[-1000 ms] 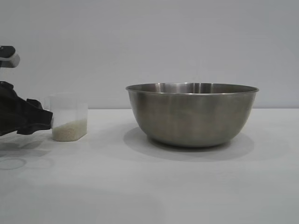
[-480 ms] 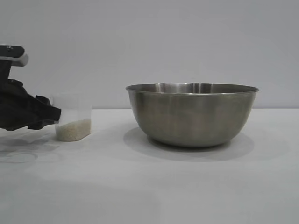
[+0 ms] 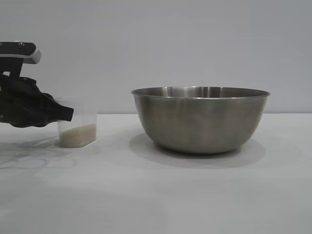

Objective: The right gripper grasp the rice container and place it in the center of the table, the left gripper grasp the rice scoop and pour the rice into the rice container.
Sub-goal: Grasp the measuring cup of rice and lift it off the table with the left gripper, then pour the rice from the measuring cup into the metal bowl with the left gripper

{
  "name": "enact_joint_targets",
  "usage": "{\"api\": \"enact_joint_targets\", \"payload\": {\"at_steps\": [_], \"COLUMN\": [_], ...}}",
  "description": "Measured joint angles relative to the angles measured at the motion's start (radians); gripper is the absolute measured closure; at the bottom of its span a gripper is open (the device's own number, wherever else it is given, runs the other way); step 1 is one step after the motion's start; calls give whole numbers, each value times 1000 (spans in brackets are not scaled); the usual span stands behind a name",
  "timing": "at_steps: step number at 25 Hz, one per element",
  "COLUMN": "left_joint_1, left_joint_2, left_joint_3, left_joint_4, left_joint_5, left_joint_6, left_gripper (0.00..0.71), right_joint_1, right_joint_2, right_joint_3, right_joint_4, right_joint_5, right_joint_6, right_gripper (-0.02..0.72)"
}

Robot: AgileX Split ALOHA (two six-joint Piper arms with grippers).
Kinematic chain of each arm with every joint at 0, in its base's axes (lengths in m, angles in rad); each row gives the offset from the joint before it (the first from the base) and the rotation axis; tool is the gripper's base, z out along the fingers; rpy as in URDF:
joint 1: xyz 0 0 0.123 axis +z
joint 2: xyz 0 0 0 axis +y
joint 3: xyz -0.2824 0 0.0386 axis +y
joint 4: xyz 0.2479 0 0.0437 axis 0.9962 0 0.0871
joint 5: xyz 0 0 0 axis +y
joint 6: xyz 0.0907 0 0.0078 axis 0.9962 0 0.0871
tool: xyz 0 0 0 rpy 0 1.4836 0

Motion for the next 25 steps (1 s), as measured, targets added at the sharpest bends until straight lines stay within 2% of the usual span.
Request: {"api": "enact_joint_targets", "payload": {"at_steps": [8,13,19,25], "left_joint_1": [0,-4,-54,-131], "left_joint_2": [-142,-174,-174,-174], "left_joint_3": [-2,-74,-232,-378], "left_joint_4": [66,192,291,402], "left_joint_5": [2,2,16,194], "left_joint_6": [3,32,101,270], "left_gripper": [710,710,710,710], "right_joint_1": [0,0,0,0], "right_joint_2": [0,0,0,0], "right_joint_3": [0,0,0,0], "right_joint_4": [0,0,0,0], "right_joint_5": [0,0,0,0], "right_joint_6": [0,0,0,0], "right_gripper": [650,650,650,650]}}
